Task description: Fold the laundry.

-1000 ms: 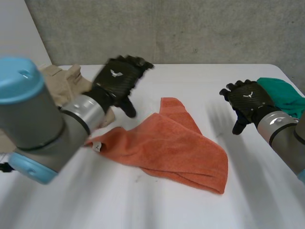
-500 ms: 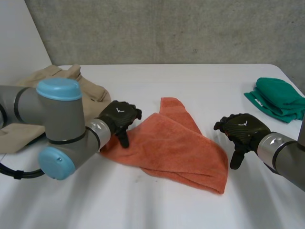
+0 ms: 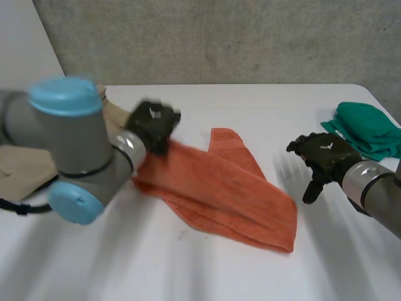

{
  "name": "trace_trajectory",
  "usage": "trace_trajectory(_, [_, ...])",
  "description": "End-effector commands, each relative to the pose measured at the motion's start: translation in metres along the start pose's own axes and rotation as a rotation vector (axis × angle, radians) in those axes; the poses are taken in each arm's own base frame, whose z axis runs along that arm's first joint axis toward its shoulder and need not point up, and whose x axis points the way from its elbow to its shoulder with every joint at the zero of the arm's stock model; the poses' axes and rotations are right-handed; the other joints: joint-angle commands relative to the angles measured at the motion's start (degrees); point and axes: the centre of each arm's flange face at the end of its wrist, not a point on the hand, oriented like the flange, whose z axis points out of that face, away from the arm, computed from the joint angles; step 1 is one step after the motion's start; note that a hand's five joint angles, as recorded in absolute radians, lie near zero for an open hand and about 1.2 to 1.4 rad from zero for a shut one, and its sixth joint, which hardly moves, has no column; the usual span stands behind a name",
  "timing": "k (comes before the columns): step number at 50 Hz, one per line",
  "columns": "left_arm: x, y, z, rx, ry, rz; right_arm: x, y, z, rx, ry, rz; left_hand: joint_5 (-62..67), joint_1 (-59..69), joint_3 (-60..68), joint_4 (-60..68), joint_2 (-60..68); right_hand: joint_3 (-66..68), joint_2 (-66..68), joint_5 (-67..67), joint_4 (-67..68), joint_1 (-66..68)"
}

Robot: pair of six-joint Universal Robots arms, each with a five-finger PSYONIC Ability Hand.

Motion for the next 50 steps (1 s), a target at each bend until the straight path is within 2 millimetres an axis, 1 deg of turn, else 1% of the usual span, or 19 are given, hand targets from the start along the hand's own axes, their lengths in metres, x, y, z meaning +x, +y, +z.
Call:
trace_trajectory(1, [-0.035, -0.087, -0.038, 0.299, -0.128, 0.011, 0.017, -0.01, -0.001, -0.023, 0.014, 0.167, 14.6, 16.2, 12.4, 11.5, 11.9, -1.9, -2.5, -3.0, -3.1, -1.3])
trace_trajectory(2, [-0.038, -0.101, -0.046, 0.347, -0.143, 0.012, 0.018, -0.012, -0.002, -0.038, 0.007, 0.2, 14.6, 16.2, 12.4, 11.5, 11.9, -1.9, -2.5, -3.0, -3.1, -1.3])
trace_trajectory(7, [-0.038, -0.127, -0.064, 0.448, -0.151, -0.007, 0.011, -0.008, -0.002, -0.093, -0.053, 0.28, 14.6, 16.2, 12.4, 11.5, 11.9, -1.9, -2.5, -3.0, -3.1, -1.3])
trace_trajectory(13, [-0.044, -0.16, -0.092, 0.576, -0.173, -0.031, -0.003, 0.005, 0.02, -0.128, -0.183, 0.487, 14.6, 16.2, 12.4, 11.5, 11.9, -1.9, -2.5, -3.0, -3.1, -1.3])
trace_trajectory(15, [-0.046, -0.164, -0.096, 0.592, -0.179, -0.031, -0.009, 0.008, 0.025, -0.14, -0.217, 0.536, 14.6, 16.2, 12.4, 11.5, 11.9, -1.9, -2.5, -3.0, -3.1, -1.3])
trace_trajectory(18, [-0.048, -0.171, -0.101, 0.621, -0.188, -0.029, -0.029, 0.014, 0.033, -0.174, -0.306, 0.598, 14.6, 16.2, 12.4, 11.5, 11.9, -1.9, -2.5, -3.0, -3.1, -1.3])
trace_trajectory(21, [-0.05, -0.174, -0.102, 0.631, -0.193, -0.029, -0.055, 0.017, 0.034, -0.194, -0.373, 0.581, 14.6, 16.2, 12.4, 11.5, 11.9, -1.9, -2.5, -3.0, -3.1, -1.3])
trace_trajectory(24, [-0.05, -0.177, -0.106, 0.641, -0.193, -0.028, -0.071, 0.018, 0.037, -0.179, -0.401, 0.563, 14.6, 16.2, 12.4, 11.5, 11.9, -1.9, -2.5, -3.0, -3.1, -1.3])
trace_trajectory(29, [-0.049, -0.181, -0.113, 0.659, -0.19, -0.033, -0.087, 0.017, 0.045, -0.135, -0.402, 0.542, 14.6, 16.2, 12.4, 11.5, 11.9, -1.9, -2.5, -3.0, -3.1, -1.3])
trace_trajectory(31, [-0.048, -0.184, -0.115, 0.67, -0.188, -0.037, -0.093, 0.014, 0.046, -0.122, -0.406, 0.551, 14.6, 16.2, 12.4, 11.5, 11.9, 6.9, 6.3, 5.7, 5.7, 7.4])
trace_trajectory(32, [-0.048, -0.185, -0.116, 0.676, -0.188, -0.038, -0.094, 0.012, 0.047, -0.113, -0.403, 0.568, 14.6, 16.2, 12.4, 11.5, 11.9, 26.1, 25.5, 24.9, 24.9, 26.6])
trace_trajectory(35, [-0.05, -0.186, -0.117, 0.682, -0.197, -0.04, -0.089, 0.005, 0.048, -0.088, -0.384, 0.59, 14.6, 16.2, 12.4, 11.5, 11.9, 67.9, 67.3, 66.8, 66.8, 68.5])
trace_trajectory(38, [-0.052, -0.183, -0.115, 0.671, -0.208, -0.041, -0.082, -0.001, 0.047, -0.068, -0.353, 0.585, 14.6, 16.2, 12.4, 11.5, 11.9, 68.1, 67.5, 67.0, 66.9, 68.7])
trace_trajectory(42, [-0.057, -0.17, -0.108, 0.627, -0.222, -0.037, -0.043, -0.033, 0.037, 0.065, -0.238, 0.528, 14.6, 16.2, 12.4, 11.5, 11.9, 68.1, 67.5, 67.0, 66.9, 68.7])
trace_trajectory(43, [-0.058, -0.165, -0.106, 0.612, -0.226, -0.035, -0.02, -0.046, 0.029, 0.12, -0.18, 0.48, 14.6, 16.2, 12.4, 11.5, 11.9, 68.1, 67.5, 67.0, 66.9, 68.7])
trace_trajectory(44, [-0.061, -0.155, -0.103, 0.579, -0.238, -0.033, -0.01, -0.052, 0.024, 0.149, -0.155, 0.442, 14.6, 16.2, 12.4, 11.5, 11.9, 68.1, 67.5, 67.0, 66.9, 68.7])
trace_trajectory(46, [-0.064, -0.145, -0.1, 0.546, -0.249, -0.032, 0.007, -0.066, 0.014, 0.202, -0.109, 0.352, 14.6, 16.2, 12.4, 11.5, 11.9, 68.1, 67.5, 67.0, 66.9, 68.7])
trace_trajectory(47, [-0.066, -0.14, -0.099, 0.528, -0.255, -0.032, 0.019, -0.078, 0.004, 0.243, -0.062, 0.252, 14.6, 16.2, 12.4, 11.5, 11.9, 68.1, 67.5, 67.0, 66.9, 68.7])
trace_trajectory(50, [-0.068, -0.114, -0.095, 0.442, -0.263, -0.034, 0.029, -0.095, -0.011, 0.294, -0.002, 0.106, 14.6, 16.2, 12.4, 11.5, 11.9, 68.1, 67.5, 67.0, 66.9, 68.7])
